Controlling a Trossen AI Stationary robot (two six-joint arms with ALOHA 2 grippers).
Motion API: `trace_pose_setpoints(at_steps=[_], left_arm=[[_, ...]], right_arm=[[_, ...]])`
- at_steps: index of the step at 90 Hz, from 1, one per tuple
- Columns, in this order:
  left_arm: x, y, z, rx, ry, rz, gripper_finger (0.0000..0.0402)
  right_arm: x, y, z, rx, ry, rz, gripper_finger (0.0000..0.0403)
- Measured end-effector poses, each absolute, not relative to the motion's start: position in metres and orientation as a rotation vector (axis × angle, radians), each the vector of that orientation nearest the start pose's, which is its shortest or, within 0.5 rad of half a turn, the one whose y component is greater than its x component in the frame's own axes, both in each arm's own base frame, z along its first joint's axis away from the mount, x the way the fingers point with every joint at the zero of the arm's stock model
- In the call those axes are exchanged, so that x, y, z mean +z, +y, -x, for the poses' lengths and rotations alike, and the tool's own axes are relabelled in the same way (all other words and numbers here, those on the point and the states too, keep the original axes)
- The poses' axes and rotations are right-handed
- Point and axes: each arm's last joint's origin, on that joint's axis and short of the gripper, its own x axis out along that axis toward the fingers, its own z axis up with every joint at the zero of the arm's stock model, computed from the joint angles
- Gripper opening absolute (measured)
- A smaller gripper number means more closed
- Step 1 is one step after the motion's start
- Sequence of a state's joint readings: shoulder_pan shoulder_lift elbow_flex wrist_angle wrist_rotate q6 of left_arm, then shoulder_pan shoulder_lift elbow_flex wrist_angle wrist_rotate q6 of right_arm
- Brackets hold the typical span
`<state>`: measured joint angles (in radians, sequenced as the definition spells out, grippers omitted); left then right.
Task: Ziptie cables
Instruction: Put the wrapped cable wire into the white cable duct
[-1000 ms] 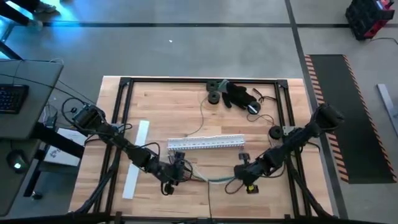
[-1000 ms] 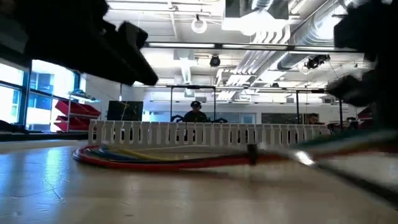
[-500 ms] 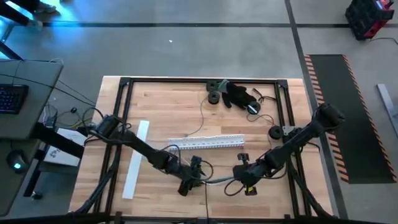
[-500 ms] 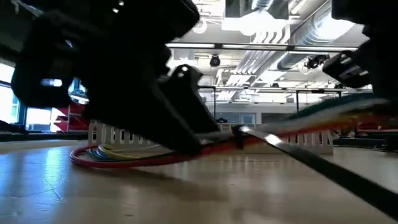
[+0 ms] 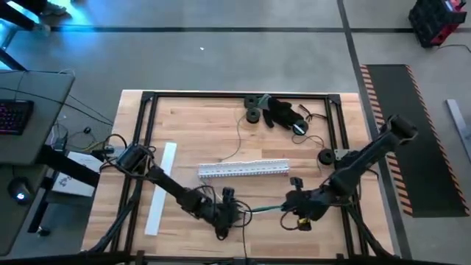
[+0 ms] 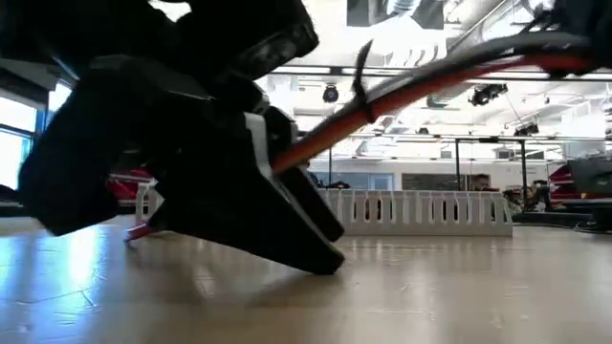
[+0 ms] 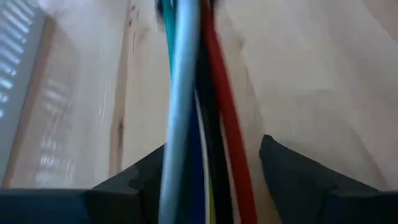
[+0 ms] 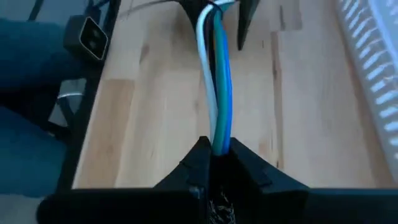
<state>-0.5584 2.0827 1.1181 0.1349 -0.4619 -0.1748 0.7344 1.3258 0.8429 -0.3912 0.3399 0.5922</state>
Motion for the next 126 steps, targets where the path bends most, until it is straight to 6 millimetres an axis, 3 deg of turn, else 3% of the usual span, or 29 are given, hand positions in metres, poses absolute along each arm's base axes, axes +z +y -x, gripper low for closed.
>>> trace_pose_setpoints(at_steps=[33, 53, 65, 85, 100, 116, 126], left_arm=[[0.093, -0.22, -0.323, 0.021, 0.802, -0.25, 0.0046], [0.093, -0.229, -0.312, 0.019, 0.832, -0.251, 0.0003], [0.108, -0.226, -0.298, 0.043, 0.898, -0.233, 0.0], [0.161, -0.201, -0.261, 0.225, 1.014, -0.252, 0.0], [0.192, -0.173, -0.238, 0.332, 1.073, -0.297, 0.0], [0.198, -0.14, -0.221, 0.405, 1.111, -0.321, 0.0], [0.184, -0.124, -0.214, 0.424, 1.131, -0.307, 0.0]], right_arm=[[0.242, 0.164, -0.168, 0.051, 0.808, -0.12, 0.0012], [0.237, 0.161, -0.164, 0.004, 0.87, -0.171, 0.0014], [0.237, 0.16, -0.163, 0.003, 0.883, -0.178, 0.0014], [0.236, 0.145, -0.181, -0.049, 0.862, -0.128, 0.0014], [0.229, 0.12, -0.206, -0.107, 0.883, -0.042, 0.0014], [0.221, 0.091, -0.231, -0.155, 0.897, 0.005, 0.0014], [0.214, 0.078, -0.241, -0.176, 0.929, 0.017, 0.0014]])
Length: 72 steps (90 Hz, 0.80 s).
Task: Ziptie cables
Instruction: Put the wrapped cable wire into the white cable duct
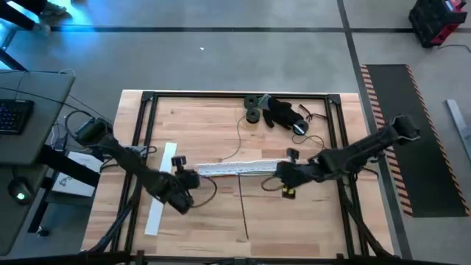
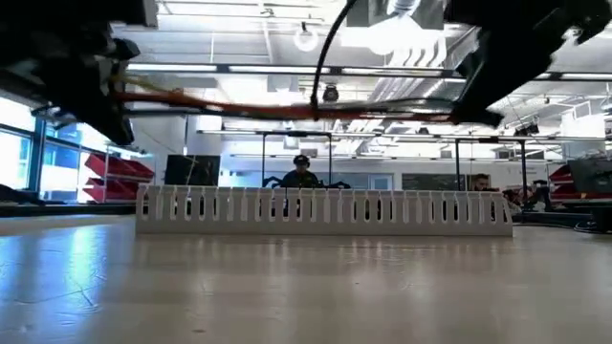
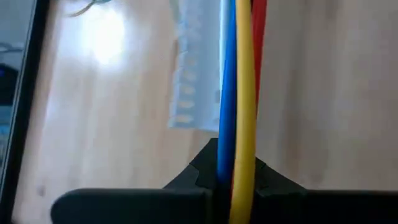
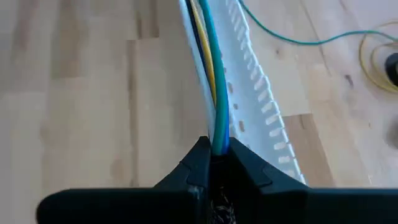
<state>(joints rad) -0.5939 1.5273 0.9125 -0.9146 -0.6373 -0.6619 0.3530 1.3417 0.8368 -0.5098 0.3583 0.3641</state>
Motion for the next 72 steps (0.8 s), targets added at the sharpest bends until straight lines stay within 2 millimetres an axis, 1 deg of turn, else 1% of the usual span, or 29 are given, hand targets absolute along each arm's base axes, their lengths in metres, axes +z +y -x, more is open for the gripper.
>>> trace_pose_setpoints(at_steps=[9, 19, 32, 50, 58, 64, 72], left_arm=[[0.167, -0.113, -0.211, 0.417, 1.134, -0.303, 0.0], [0.147, -0.102, -0.206, 0.434, 1.139, -0.278, 0.0], [0.131, -0.091, -0.202, 0.456, 1.125, -0.257, 0.0], [0.12, -0.086, -0.2, 0.449, 1.098, -0.233, 0.0], [0.117, -0.085, -0.197, 0.475, 1.098, -0.189, 0.0003], [0.114, -0.083, -0.195, 0.465, 1.122, -0.151, 0.0012], [0.113, -0.082, -0.192, 0.486, 1.126, -0.117, 0.0036]], right_arm=[[0.21, 0.068, -0.248, -0.189, 0.945, 0.012, 0.0014], [0.202, 0.061, -0.255, -0.194, 0.976, 0.005, 0.0014], [0.195, 0.056, -0.258, -0.186, 1.012, -0.002, 0.0014], [0.195, 0.051, -0.258, -0.205, 1.025, -0.01, 0.0014], [0.195, 0.048, -0.257, -0.219, 1.038, -0.013, 0.0014], [0.194, 0.046, -0.256, -0.227, 1.054, -0.015, 0.0014], [0.193, 0.044, -0.255, -0.221, 1.074, -0.027, 0.0014]])
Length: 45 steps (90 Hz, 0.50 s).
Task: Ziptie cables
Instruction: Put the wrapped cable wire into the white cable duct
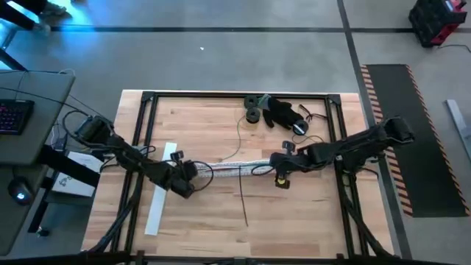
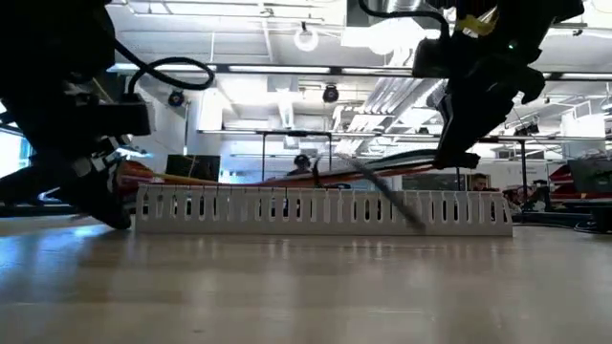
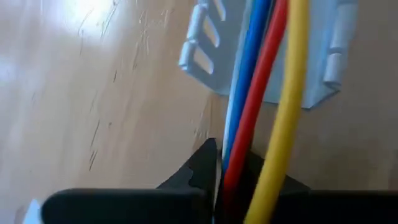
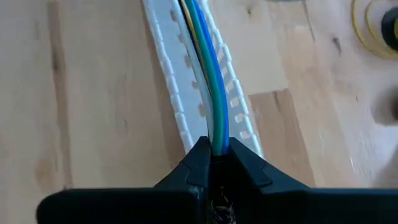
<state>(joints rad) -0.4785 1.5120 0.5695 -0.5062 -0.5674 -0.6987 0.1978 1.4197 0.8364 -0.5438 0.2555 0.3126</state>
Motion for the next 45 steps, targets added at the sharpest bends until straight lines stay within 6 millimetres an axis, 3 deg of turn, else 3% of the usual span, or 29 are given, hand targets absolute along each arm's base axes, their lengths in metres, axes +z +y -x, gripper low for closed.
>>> trace_pose_setpoints(at_steps=[21, 45], left_arm=[[0.118, -0.077, -0.179, 0.597, 1.222, -0.079, 0.0099], [0.127, -0.08, -0.167, 0.662, 1.241, -0.014, 0.0105]], right_arm=[[0.192, 0.043, -0.252, -0.211, 1.113, -0.035, 0.0014], [0.191, 0.043, -0.249, -0.224, 1.142, -0.045, 0.0014]])
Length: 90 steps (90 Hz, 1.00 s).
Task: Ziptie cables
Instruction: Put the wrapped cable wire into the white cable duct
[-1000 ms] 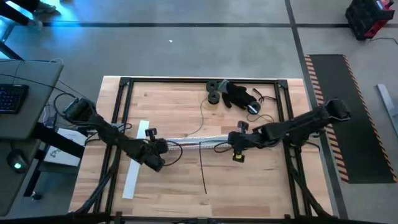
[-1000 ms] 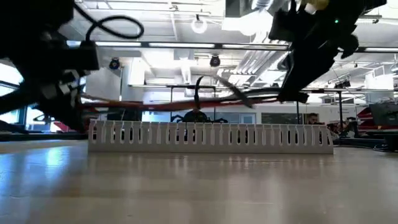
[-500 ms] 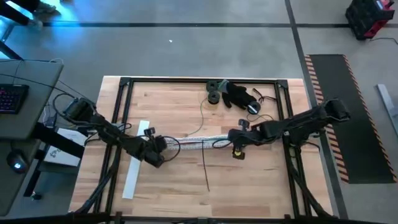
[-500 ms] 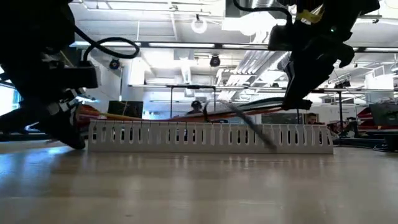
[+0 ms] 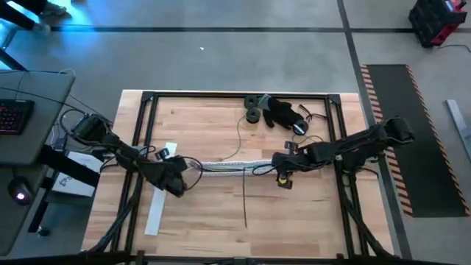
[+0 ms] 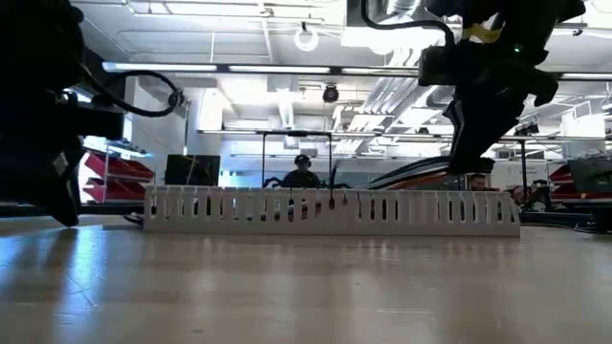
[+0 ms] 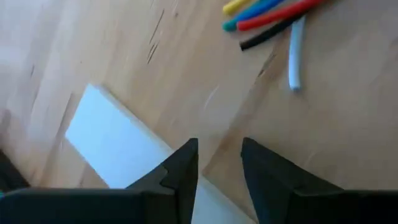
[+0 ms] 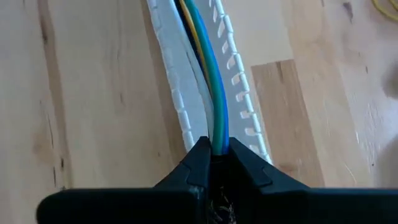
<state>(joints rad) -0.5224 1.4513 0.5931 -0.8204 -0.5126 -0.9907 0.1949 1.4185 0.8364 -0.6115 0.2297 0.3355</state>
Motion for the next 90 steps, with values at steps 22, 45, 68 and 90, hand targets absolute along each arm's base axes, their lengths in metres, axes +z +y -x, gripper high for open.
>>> trace_pose_setpoints(at_steps=[22, 45, 68, 90], left_arm=[[0.128, -0.089, -0.171, 0.631, 1.13, 0.009, 0.0103], [0.135, -0.111, -0.193, 0.476, 0.83, -0.057, 0.0103], [0.153, -0.109, -0.232, 0.351, 0.606, -0.24, 0.0113], [0.135, -0.069, -0.26, 0.237, 0.735, -0.178, 0.0128]], right_arm=[[0.19, 0.042, -0.241, -0.215, 1.222, -0.043, 0.0018], [0.191, 0.041, -0.237, -0.223, 1.246, -0.07, 0.0021], [0.192, 0.042, -0.241, -0.21, 1.209, -0.075, 0.0022], [0.193, 0.043, -0.242, -0.194, 1.194, -0.077, 0.0023]])
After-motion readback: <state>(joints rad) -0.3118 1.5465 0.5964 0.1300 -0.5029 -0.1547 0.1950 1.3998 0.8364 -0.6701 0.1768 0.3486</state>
